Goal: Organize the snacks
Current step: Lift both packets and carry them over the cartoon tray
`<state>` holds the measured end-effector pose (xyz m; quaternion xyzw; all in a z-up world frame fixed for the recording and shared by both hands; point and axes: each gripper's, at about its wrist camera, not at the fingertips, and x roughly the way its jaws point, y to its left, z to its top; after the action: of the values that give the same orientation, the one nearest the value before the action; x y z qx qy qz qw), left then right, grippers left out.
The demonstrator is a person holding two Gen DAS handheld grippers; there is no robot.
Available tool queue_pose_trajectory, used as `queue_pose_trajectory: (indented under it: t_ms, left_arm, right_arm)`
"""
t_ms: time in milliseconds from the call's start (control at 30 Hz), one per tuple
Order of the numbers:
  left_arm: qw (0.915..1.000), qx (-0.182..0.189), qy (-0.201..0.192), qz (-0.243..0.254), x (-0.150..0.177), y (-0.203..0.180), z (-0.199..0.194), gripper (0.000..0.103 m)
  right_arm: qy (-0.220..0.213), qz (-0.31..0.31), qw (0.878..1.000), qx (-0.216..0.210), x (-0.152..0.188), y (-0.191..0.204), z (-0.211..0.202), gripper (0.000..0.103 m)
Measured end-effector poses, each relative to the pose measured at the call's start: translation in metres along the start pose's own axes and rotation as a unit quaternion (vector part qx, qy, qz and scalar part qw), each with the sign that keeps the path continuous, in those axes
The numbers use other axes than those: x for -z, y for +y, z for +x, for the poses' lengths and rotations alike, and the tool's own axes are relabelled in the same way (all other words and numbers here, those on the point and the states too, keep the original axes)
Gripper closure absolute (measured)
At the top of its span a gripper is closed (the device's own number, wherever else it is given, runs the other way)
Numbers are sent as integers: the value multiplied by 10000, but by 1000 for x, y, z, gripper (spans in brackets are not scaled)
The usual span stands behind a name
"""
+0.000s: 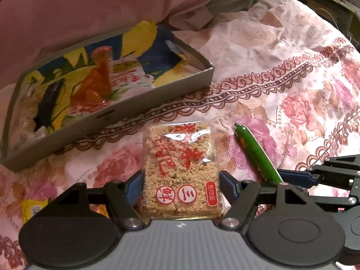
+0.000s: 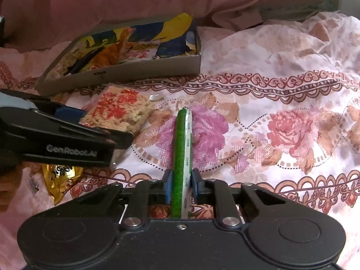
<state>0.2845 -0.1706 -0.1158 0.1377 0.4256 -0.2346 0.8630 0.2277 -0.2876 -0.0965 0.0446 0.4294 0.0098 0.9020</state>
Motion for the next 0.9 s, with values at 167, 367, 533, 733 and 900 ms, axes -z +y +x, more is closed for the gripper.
queue_pose_trajectory:
  t_ms: [167,367,533,733,900]
  left_arm:
    - [9998,-35,-121,-129,-2,0,-15,28]
    - [9989,-92,-413,-202,-9,-1,-38,28]
    - [9971,-177,-658,-332,-17,3,-54,28]
    - [9925,-279,-1029,-593,-28,17,-76,28]
    - [9876,-353,-1252,-881,-40,37,-85,28]
  right_arm:
    - [-217,-59,9997,42,-3,4,-9,84]
    - [-668,-18,9978,44,-10,2,-24,84]
    - [-941,209,9953,12,-21,-1,-36,84]
    - [-1387,322,9898,-29,-44,2,-53,84]
    - [-1620,206,9865,81,-58,5,-57,84]
